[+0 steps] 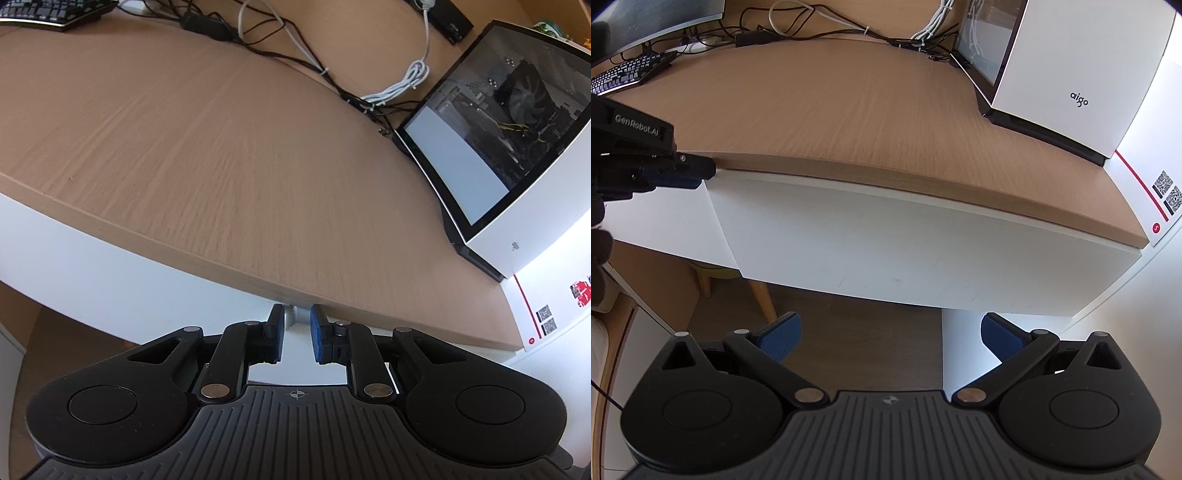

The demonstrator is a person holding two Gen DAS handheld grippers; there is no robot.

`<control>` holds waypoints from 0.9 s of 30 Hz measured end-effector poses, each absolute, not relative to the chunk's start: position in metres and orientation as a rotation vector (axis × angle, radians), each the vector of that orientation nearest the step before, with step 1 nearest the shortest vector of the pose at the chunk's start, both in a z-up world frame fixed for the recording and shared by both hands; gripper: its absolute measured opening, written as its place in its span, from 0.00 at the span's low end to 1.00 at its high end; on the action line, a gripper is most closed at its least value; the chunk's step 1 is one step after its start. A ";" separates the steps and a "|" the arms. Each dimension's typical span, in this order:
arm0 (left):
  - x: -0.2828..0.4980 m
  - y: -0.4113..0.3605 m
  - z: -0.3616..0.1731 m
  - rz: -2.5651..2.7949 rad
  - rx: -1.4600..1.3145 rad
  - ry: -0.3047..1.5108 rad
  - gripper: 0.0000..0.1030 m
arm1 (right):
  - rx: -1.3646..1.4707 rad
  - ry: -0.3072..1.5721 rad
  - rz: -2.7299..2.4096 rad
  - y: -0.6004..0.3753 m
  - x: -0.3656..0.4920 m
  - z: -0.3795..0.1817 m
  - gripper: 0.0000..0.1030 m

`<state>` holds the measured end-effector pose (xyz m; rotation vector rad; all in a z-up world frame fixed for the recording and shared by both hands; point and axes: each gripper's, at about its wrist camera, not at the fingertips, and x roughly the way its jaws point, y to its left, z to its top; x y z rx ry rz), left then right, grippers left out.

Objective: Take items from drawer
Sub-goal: 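Move both grippers toward the white desk drawer front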

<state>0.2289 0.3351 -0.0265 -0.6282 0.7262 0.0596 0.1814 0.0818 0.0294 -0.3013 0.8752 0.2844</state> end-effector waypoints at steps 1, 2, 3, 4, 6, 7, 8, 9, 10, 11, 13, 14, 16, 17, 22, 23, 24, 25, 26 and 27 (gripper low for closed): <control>0.229 0.335 -0.027 0.055 -0.625 0.726 0.16 | -0.302 0.875 0.284 0.081 0.181 0.029 1.00; 0.230 0.334 -0.027 0.050 -0.621 0.726 0.16 | -0.301 0.875 0.283 0.081 0.181 0.029 1.00; 0.231 0.333 -0.027 0.048 -0.618 0.727 0.18 | -0.301 0.875 0.282 0.081 0.180 0.030 1.00; 0.231 0.332 -0.027 0.048 -0.616 0.728 0.20 | -0.301 0.875 0.281 0.081 0.180 0.030 1.00; 0.232 0.331 -0.027 0.037 -0.616 0.733 0.27 | -0.304 0.874 0.280 0.081 0.180 0.030 1.00; 0.233 0.331 -0.028 0.027 -0.619 0.735 0.32 | -0.305 0.874 0.280 0.081 0.179 0.030 1.00; 0.233 0.330 -0.027 0.022 -0.618 0.733 0.33 | -0.305 0.873 0.279 0.081 0.175 0.031 1.00; 0.234 0.329 -0.027 0.019 -0.615 0.734 0.35 | -0.305 0.872 0.278 0.081 0.175 0.031 1.00; 0.234 0.329 -0.027 0.015 -0.613 0.733 0.37 | -0.305 0.873 0.278 0.081 0.175 0.030 1.00; 0.234 0.328 -0.027 0.012 -0.612 0.733 0.37 | -0.305 0.874 0.277 0.081 0.175 0.030 1.00; 0.233 0.328 -0.027 0.007 -0.610 0.732 0.37 | -0.302 0.876 0.273 0.080 0.175 0.030 1.00; 0.234 0.328 -0.027 0.006 -0.609 0.733 0.37 | -0.301 0.877 0.272 0.079 0.176 0.030 1.00; 0.234 0.327 -0.026 0.003 -0.604 0.735 0.37 | -0.300 0.877 0.271 0.079 0.176 0.030 1.00; 0.233 0.328 -0.026 0.001 -0.601 0.735 0.38 | -0.300 0.877 0.271 0.078 0.176 0.030 1.00; 0.232 0.327 -0.026 -0.003 -0.594 0.736 0.38 | -0.297 0.875 0.270 0.077 0.177 0.030 1.00; 0.232 0.327 -0.026 -0.002 -0.592 0.736 0.38 | -0.298 0.875 0.270 0.077 0.176 0.030 1.00; 0.232 0.326 -0.026 0.000 -0.591 0.735 0.38 | -0.299 0.876 0.271 0.077 0.176 0.030 1.00; 0.231 0.326 -0.026 0.000 -0.590 0.736 0.38 | -0.299 0.876 0.272 0.077 0.176 0.030 1.00; 0.231 0.326 -0.026 -0.001 -0.589 0.736 0.38 | -0.300 0.876 0.273 0.077 0.177 0.030 1.00; 0.231 0.326 -0.026 -0.001 -0.589 0.737 0.38 | -0.300 0.876 0.274 0.077 0.177 0.030 1.00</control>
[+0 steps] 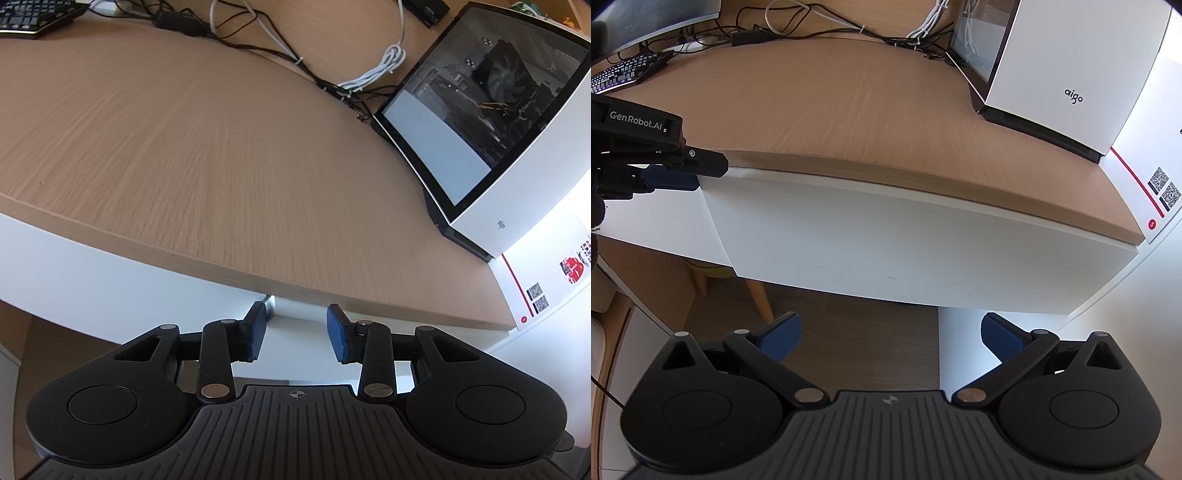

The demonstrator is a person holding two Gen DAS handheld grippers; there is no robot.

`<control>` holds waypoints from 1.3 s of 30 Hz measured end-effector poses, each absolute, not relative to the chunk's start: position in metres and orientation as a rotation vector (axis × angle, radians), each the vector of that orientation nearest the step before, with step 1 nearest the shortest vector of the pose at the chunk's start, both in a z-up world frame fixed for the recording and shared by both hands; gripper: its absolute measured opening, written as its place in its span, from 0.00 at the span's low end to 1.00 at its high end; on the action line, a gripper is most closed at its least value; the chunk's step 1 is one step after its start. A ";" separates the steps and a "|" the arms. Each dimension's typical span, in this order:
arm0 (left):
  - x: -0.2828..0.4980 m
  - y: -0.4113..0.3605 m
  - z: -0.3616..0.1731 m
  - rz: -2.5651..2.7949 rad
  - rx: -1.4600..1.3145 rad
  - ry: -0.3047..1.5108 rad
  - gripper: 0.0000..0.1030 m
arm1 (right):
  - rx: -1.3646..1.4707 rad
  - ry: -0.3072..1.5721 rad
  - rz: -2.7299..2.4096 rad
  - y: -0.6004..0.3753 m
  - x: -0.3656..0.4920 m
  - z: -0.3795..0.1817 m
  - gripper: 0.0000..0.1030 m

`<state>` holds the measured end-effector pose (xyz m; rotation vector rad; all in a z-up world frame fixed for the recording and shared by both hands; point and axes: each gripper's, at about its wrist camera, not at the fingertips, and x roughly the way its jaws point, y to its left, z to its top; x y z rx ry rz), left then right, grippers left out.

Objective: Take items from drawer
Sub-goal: 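Move both grippers toward the white desk drawer front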

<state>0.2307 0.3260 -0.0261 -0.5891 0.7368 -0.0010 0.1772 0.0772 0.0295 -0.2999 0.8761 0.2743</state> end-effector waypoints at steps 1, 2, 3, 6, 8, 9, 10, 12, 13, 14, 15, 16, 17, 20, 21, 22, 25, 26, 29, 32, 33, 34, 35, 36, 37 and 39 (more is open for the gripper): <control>0.231 0.326 -0.026 -0.001 -0.589 0.737 0.38 | -0.300 0.876 0.276 0.077 0.177 0.029 1.00; 0.231 0.326 -0.026 -0.001 -0.588 0.737 0.38 | -0.300 0.877 0.277 0.077 0.178 0.029 1.00; 0.230 0.325 -0.026 0.000 -0.587 0.737 0.38 | -0.301 0.877 0.277 0.077 0.179 0.029 1.00; 0.229 0.324 -0.026 -0.003 -0.580 0.740 0.38 | -0.301 0.876 0.278 0.077 0.179 0.029 1.00; 0.228 0.324 -0.026 -0.005 -0.581 0.742 0.38 | -0.303 0.873 0.278 0.078 0.179 0.029 1.00; 0.228 0.324 -0.026 -0.006 -0.583 0.743 0.38 | -0.303 0.872 0.277 0.078 0.179 0.029 1.00; 0.227 0.324 -0.026 -0.007 -0.584 0.744 0.38 | -0.302 0.871 0.277 0.078 0.179 0.029 1.00; 0.227 0.324 -0.026 -0.007 -0.584 0.745 0.38 | -0.299 0.867 0.277 0.078 0.179 0.030 1.00; 0.227 0.324 -0.025 -0.008 -0.585 0.746 0.38 | -0.299 0.865 0.277 0.078 0.179 0.030 1.00; 0.227 0.324 -0.025 -0.008 -0.587 0.747 0.38 | -0.299 0.864 0.277 0.079 0.179 0.030 1.00; 0.226 0.324 -0.025 -0.009 -0.588 0.748 0.38 | -0.300 0.863 0.276 0.080 0.179 0.031 1.00; 0.226 0.324 -0.025 -0.009 -0.587 0.749 0.38 | -0.300 0.862 0.276 0.080 0.179 0.031 1.00; 0.226 0.324 -0.025 -0.009 -0.587 0.750 0.38 | -0.300 0.862 0.276 0.081 0.179 0.031 1.00; 0.225 0.323 -0.025 -0.010 -0.586 0.753 0.38 | -0.297 0.859 0.277 0.082 0.178 0.032 1.00; 0.225 0.323 -0.025 -0.009 -0.590 0.752 0.38 | -0.296 0.858 0.277 0.083 0.178 0.033 1.00; 0.225 0.324 -0.025 -0.008 -0.601 0.751 0.38 | -0.295 0.857 0.276 0.082 0.181 0.033 1.00; 0.223 0.331 -0.028 0.017 -0.685 0.745 0.36 | -0.296 0.854 0.271 0.082 0.183 0.034 1.00; 0.223 0.333 -0.028 0.033 -0.704 0.742 0.35 | -0.296 0.850 0.269 0.081 0.183 0.036 1.00; 0.227 0.332 -0.028 0.104 -0.681 0.764 0.35 | -0.290 0.838 0.260 0.077 0.182 0.040 1.00; 0.233 0.329 -0.025 0.099 -0.660 0.781 0.33 | -0.281 0.827 0.246 0.071 0.183 0.044 1.00; 0.235 0.328 -0.024 0.082 -0.653 0.783 0.35 | -0.276 0.824 0.241 0.069 0.183 0.045 1.00; 0.237 0.325 -0.023 0.080 -0.635 0.791 0.35 | -0.270 0.822 0.236 0.066 0.182 0.045 1.00; 0.238 0.324 -0.021 0.080 -0.613 0.797 0.35 | -0.264 0.820 0.232 0.064 0.182 0.046 1.00; 0.238 0.323 -0.021 0.077 -0.602 0.801 0.35 | -0.258 0.819 0.228 0.062 0.182 0.046 1.00; 0.237 0.323 -0.021 0.072 -0.601 0.803 0.35 | -0.251 0.817 0.224 0.060 0.183 0.047 1.00; 0.238 0.323 -0.022 0.067 -0.608 0.808 0.35 | -0.237 0.813 0.218 0.057 0.185 0.048 1.00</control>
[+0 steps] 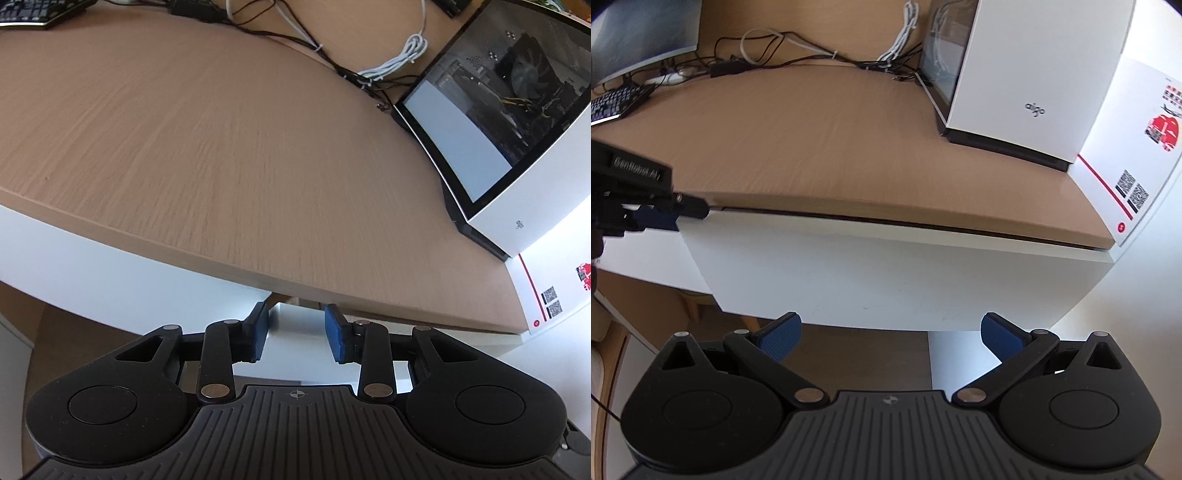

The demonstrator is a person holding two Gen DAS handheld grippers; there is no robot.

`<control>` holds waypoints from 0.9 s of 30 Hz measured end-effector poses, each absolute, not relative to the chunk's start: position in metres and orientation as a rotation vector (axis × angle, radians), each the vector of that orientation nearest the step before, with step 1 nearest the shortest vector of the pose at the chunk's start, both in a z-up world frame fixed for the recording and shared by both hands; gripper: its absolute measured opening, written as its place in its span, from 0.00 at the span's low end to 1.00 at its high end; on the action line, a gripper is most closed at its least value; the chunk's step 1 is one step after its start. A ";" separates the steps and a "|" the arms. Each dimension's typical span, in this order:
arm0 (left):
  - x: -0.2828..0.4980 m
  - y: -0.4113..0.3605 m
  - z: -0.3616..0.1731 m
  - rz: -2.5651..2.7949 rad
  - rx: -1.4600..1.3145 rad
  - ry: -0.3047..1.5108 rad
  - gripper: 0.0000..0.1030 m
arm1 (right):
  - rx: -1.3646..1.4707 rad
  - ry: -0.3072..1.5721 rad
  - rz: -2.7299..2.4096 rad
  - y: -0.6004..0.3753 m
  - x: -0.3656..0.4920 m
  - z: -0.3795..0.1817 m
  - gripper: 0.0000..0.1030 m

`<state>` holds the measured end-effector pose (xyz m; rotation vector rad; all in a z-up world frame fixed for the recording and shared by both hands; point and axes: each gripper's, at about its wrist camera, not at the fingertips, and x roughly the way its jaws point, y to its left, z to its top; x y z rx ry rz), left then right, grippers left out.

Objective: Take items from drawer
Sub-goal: 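Move both grippers toward the white desk drawer front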

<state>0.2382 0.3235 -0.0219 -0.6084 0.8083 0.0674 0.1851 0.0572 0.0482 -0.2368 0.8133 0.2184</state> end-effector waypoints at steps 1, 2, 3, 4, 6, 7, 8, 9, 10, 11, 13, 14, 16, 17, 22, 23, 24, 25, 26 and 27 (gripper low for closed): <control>0.238 0.323 -0.022 0.068 -0.608 0.809 0.35 | -0.229 0.813 0.220 0.056 0.187 0.050 1.00; 0.238 0.322 -0.022 0.069 -0.603 0.808 0.35 | -0.219 0.816 0.224 0.056 0.191 0.051 1.00; 0.238 0.321 -0.022 0.071 -0.597 0.807 0.35 | -0.206 0.824 0.233 0.056 0.196 0.053 1.00; 0.237 0.321 -0.022 0.073 -0.596 0.806 0.35 | -0.193 0.833 0.248 0.058 0.202 0.055 1.00; 0.236 0.321 -0.022 0.074 -0.602 0.802 0.35 | -0.173 0.833 0.269 0.063 0.217 0.059 1.00; 0.236 0.321 -0.023 0.072 -0.604 0.801 0.35 | -0.166 0.826 0.271 0.067 0.225 0.061 1.00; 0.237 0.321 -0.023 0.069 -0.604 0.801 0.35 | -0.160 0.822 0.273 0.071 0.232 0.062 1.00; 0.236 0.322 -0.023 0.066 -0.604 0.801 0.35 | -0.157 0.821 0.277 0.076 0.239 0.062 1.00; 0.236 0.322 -0.023 0.063 -0.606 0.802 0.35 | -0.159 0.822 0.280 0.081 0.246 0.062 1.00; 0.237 0.322 -0.023 0.062 -0.609 0.802 0.35 | -0.168 0.823 0.283 0.086 0.251 0.060 1.00; 0.238 0.322 -0.023 0.061 -0.611 0.803 0.35 | -0.209 0.830 0.289 0.096 0.259 0.055 1.00; 0.238 0.322 -0.023 0.060 -0.611 0.803 0.35 | -0.228 0.836 0.284 0.100 0.261 0.051 1.00; 0.238 0.323 -0.023 0.058 -0.610 0.803 0.35 | -0.228 0.850 0.275 0.103 0.267 0.046 1.00; 0.238 0.323 -0.023 0.057 -0.610 0.803 0.35 | -0.205 0.859 0.272 0.102 0.269 0.045 1.00; 0.237 0.324 -0.023 0.054 -0.611 0.806 0.35 | -0.102 0.919 0.268 0.094 0.285 0.043 1.00; 0.237 0.324 -0.023 0.055 -0.611 0.806 0.35 | -0.112 0.923 0.269 0.095 0.285 0.042 1.00; 0.236 0.323 -0.023 0.056 -0.610 0.807 0.35 | -0.113 0.926 0.270 0.094 0.285 0.042 1.00; 0.236 0.323 -0.023 0.057 -0.607 0.807 0.35 | -0.116 0.928 0.272 0.094 0.285 0.042 1.00; 0.235 0.322 -0.022 0.058 -0.604 0.808 0.35 | -0.118 0.930 0.274 0.094 0.284 0.042 1.00; 0.235 0.322 -0.022 0.059 -0.601 0.808 0.35 | -0.120 0.935 0.278 0.094 0.284 0.042 1.00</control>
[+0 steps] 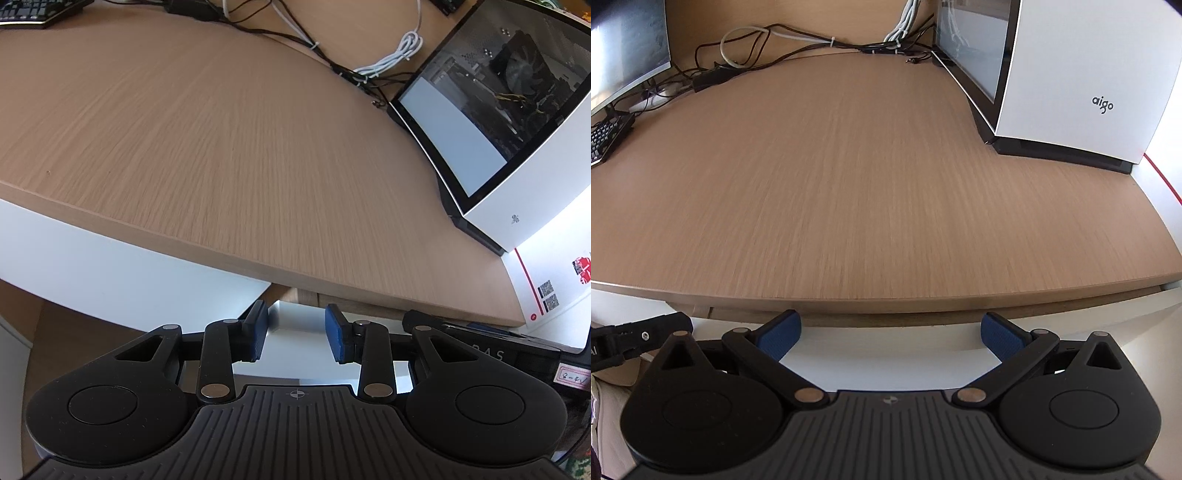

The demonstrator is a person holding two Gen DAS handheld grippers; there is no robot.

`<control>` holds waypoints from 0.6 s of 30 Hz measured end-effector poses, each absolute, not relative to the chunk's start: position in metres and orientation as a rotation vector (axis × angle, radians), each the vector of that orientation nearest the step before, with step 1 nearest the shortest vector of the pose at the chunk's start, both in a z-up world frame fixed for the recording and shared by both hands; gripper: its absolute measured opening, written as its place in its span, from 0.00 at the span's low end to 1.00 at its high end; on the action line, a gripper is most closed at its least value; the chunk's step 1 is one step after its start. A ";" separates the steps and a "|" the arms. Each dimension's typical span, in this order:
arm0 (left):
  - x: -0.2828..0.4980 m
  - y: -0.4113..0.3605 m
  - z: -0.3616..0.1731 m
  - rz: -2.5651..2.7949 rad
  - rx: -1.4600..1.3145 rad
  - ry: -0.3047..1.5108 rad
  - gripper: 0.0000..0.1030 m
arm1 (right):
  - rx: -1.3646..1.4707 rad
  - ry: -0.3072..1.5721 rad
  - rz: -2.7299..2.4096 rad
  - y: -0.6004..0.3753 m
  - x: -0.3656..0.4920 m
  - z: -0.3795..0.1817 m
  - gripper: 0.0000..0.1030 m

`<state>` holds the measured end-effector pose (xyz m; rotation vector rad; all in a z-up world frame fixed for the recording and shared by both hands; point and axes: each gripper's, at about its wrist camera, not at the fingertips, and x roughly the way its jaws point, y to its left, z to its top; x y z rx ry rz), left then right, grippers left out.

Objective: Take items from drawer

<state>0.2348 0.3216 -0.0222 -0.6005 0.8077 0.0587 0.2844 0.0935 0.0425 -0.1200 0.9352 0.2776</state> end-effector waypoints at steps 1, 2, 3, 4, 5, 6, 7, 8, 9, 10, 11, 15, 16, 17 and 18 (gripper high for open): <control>0.234 0.321 -0.022 0.059 -0.597 0.808 0.35 | -0.122 0.941 0.281 0.093 0.285 0.043 1.00; 0.233 0.321 -0.022 0.060 -0.596 0.808 0.35 | -0.124 0.946 0.286 0.092 0.285 0.043 1.00; 0.232 0.320 -0.022 0.060 -0.596 0.808 0.35 | -0.128 0.949 0.291 0.092 0.284 0.043 1.00; 0.231 0.320 -0.022 0.060 -0.597 0.808 0.35 | -0.130 0.951 0.295 0.091 0.283 0.043 1.00; 0.230 0.320 -0.022 0.058 -0.597 0.807 0.35 | -0.132 0.953 0.299 0.091 0.282 0.043 1.00; 0.229 0.320 -0.022 0.056 -0.597 0.807 0.35 | -0.134 0.959 0.302 0.090 0.281 0.044 1.00; 0.229 0.320 -0.022 0.053 -0.596 0.808 0.35 | -0.137 0.970 0.305 0.090 0.281 0.045 1.00; 0.228 0.320 -0.022 0.051 -0.594 0.808 0.35 | -0.137 0.980 0.307 0.090 0.282 0.046 1.00; 0.228 0.320 -0.022 0.051 -0.594 0.808 0.35 | -0.137 0.977 0.305 0.090 0.282 0.046 1.00; 0.227 0.319 -0.022 0.051 -0.594 0.808 0.35 | -0.147 0.961 0.291 0.089 0.282 0.046 1.00; 0.226 0.319 -0.022 0.051 -0.595 0.808 0.35 | -0.159 0.944 0.273 0.090 0.282 0.046 1.00; 0.225 0.319 -0.022 0.050 -0.593 0.812 0.35 | -0.155 0.972 0.256 0.086 0.292 0.042 1.00; 0.225 0.319 -0.021 0.049 -0.586 0.818 0.34 | -0.161 0.981 0.266 0.086 0.294 0.041 1.00; 0.225 0.318 -0.019 0.055 -0.572 0.826 0.32 | -0.152 0.997 0.275 0.085 0.296 0.041 1.00; 0.223 0.315 -0.015 0.074 -0.547 0.823 0.30 | -0.151 1.008 0.281 0.084 0.297 0.041 1.00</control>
